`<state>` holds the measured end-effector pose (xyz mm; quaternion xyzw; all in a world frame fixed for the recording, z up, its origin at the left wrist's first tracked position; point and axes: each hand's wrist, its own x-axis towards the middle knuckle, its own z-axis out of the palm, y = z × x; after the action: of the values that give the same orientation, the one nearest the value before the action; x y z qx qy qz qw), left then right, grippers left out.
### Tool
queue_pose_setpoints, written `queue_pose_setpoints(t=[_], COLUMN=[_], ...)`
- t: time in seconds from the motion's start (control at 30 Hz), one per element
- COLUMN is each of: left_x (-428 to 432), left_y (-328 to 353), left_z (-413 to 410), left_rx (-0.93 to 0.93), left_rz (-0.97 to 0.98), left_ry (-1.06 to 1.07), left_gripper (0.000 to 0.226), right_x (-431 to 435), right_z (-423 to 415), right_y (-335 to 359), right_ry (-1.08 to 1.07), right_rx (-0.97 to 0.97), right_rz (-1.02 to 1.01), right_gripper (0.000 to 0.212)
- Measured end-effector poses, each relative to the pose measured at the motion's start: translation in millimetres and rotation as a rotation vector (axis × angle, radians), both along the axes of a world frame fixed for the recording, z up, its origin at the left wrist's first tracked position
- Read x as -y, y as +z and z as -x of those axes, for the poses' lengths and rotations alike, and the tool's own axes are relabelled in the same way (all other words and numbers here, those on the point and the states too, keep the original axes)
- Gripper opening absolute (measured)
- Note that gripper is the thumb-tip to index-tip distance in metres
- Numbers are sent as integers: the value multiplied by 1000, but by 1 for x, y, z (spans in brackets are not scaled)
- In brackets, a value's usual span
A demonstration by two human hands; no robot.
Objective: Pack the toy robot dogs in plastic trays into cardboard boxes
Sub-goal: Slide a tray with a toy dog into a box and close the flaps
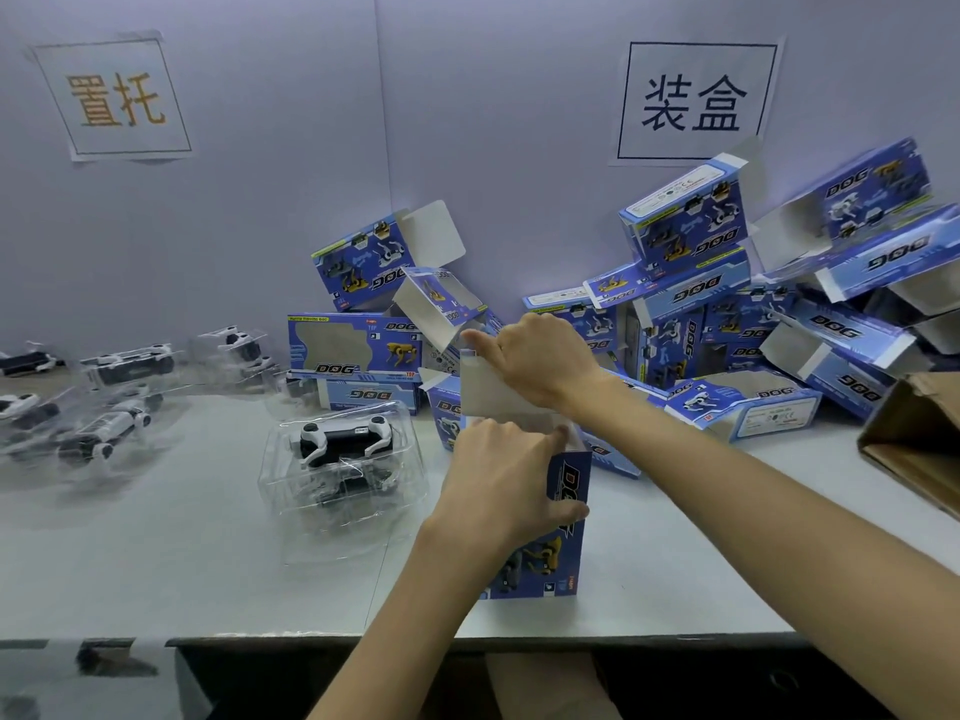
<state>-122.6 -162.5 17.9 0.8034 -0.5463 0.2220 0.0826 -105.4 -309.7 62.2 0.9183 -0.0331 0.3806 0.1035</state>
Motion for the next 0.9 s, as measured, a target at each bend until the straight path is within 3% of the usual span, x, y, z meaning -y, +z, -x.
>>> queue_pose_setpoints(t=[0.07,0.17,0.23,0.4,0.6,0.7,0.8,0.9], left_x=[-1,0,-1,0,-1,-6,-15,-22], left_y=[-4,-14,-23,-33,-35,-40,-56,-72], left_z=[0,0,2,0,7,9,13,19], left_rx=[13,5,-12,-25,-3,-14,-181,-242], left_rz=[18,47,25,37,60,216,462,539], left_ry=[9,25,57,85,106,28,-107,-118], left_gripper=[69,75,82,87,67,53,40,48], right_x=[7,16,16,-3,-21,-20,-15,-14], right_z=[0,15,28,60,89,87,87,89], right_y=[11,31,35,10,-37,-35,-34,-37], right_ry=[56,165,156,182,210,223,236,263], right_rx=[-211,-300,-359,-343,-195,-202,-206,-169], right_rz=[-285,-562,-593,-530,-559,-577,-611,-593], right_gripper=[66,56,37,21,27,25,23,22])
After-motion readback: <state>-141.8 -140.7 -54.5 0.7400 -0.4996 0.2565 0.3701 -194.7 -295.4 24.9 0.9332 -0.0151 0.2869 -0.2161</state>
